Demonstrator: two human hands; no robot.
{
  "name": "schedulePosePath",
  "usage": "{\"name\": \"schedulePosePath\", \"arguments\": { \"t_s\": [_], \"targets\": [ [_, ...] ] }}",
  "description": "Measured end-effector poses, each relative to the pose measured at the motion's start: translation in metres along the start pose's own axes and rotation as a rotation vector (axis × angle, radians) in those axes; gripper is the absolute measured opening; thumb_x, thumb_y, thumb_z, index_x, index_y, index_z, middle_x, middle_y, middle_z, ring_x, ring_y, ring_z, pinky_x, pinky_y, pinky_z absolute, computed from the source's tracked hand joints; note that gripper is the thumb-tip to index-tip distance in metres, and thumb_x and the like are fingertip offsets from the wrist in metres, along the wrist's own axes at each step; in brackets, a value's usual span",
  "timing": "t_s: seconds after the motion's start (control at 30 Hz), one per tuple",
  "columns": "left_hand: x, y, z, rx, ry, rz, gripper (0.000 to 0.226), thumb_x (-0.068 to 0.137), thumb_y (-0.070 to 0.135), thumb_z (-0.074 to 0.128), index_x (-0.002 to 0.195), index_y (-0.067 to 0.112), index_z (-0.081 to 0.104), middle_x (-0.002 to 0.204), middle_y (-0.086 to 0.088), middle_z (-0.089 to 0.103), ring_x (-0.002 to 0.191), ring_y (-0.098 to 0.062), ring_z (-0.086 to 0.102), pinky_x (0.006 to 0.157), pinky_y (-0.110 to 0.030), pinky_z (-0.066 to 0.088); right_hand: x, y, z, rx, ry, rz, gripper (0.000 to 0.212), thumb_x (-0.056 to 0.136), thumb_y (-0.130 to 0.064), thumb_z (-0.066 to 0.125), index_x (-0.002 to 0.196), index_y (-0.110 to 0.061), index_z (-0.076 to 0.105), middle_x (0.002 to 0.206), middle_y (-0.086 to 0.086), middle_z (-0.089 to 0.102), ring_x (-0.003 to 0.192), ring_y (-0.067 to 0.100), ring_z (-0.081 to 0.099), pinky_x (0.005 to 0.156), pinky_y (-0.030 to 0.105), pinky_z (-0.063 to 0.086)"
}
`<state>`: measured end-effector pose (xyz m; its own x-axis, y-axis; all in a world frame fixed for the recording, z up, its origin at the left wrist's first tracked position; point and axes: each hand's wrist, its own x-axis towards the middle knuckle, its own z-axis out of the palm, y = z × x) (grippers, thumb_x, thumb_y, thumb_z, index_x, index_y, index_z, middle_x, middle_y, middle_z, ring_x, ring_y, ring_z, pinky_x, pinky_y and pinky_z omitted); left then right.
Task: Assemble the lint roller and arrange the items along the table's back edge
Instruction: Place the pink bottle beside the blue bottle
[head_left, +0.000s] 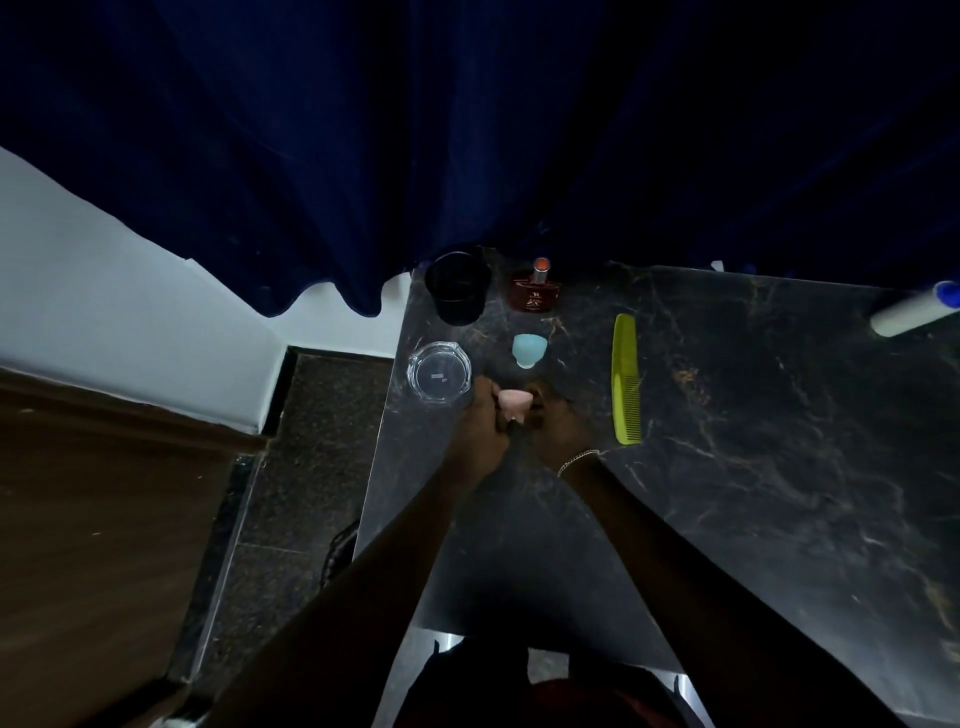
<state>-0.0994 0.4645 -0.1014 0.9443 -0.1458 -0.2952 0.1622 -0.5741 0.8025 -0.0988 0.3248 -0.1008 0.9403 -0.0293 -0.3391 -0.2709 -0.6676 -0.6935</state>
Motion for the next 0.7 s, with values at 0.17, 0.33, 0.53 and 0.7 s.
{"name": "schedulePosePath", "arguments": {
  "t_s": [0.17,0.33,0.53,0.7],
  "targets": [
    [-0.002,-0.004,0.001,0.005,-0.009,0.004,0.035,0.091,-0.004,0.062,0.122,0.001,0.045,0.106,-0.001,0.055,0.096,-0.017,0.059,0.082,-0.028,0.045,-0.004,0.0,0.003,0.026,0.037,0.002,0.058,0.065,-0.051,0.043,0.11,-0.018,0.058,0.096,0.003,0.07,0.08,0.012,0.056,0.074,0.021,0.037],
    [-0.002,-0.004,0.001,-0.013,0.003,-0.009,0.035,0.092,-0.004,0.061,0.123,0.001,0.045,0.107,-0.002,0.056,0.098,-0.019,0.059,0.085,-0.032,0.048,0.0,0.003,0.005,0.024,0.041,-0.008,0.03,0.08,-0.026,0.067,0.107,-0.015,0.058,0.09,-0.003,0.065,0.084,0.018,0.062,0.072,0.02,0.036],
    [-0.009,-0.004,0.004,-0.092,-0.004,-0.023,0.034,0.092,-0.009,0.055,0.122,-0.003,0.043,0.116,-0.02,0.063,0.11,-0.035,0.064,0.099,-0.05,0.051,-0.006,0.003,0.005,0.149,-0.021,-0.015,0.045,0.08,-0.009,0.075,0.122,-0.005,0.059,0.11,0.01,0.072,0.097,0.019,0.068,0.08,0.013,0.048],
    [-0.014,-0.008,0.0,-0.117,-0.018,-0.039,0.041,0.093,-0.01,0.054,0.133,-0.006,0.044,0.131,-0.021,0.063,0.123,-0.033,0.062,0.109,-0.05,0.047,-0.009,0.009,0.005,0.118,-0.024,-0.008,0.057,0.083,-0.003,0.07,0.137,-0.009,0.053,0.124,0.007,0.069,0.113,0.021,0.067,0.083,-0.004,0.04]
  ]
}}
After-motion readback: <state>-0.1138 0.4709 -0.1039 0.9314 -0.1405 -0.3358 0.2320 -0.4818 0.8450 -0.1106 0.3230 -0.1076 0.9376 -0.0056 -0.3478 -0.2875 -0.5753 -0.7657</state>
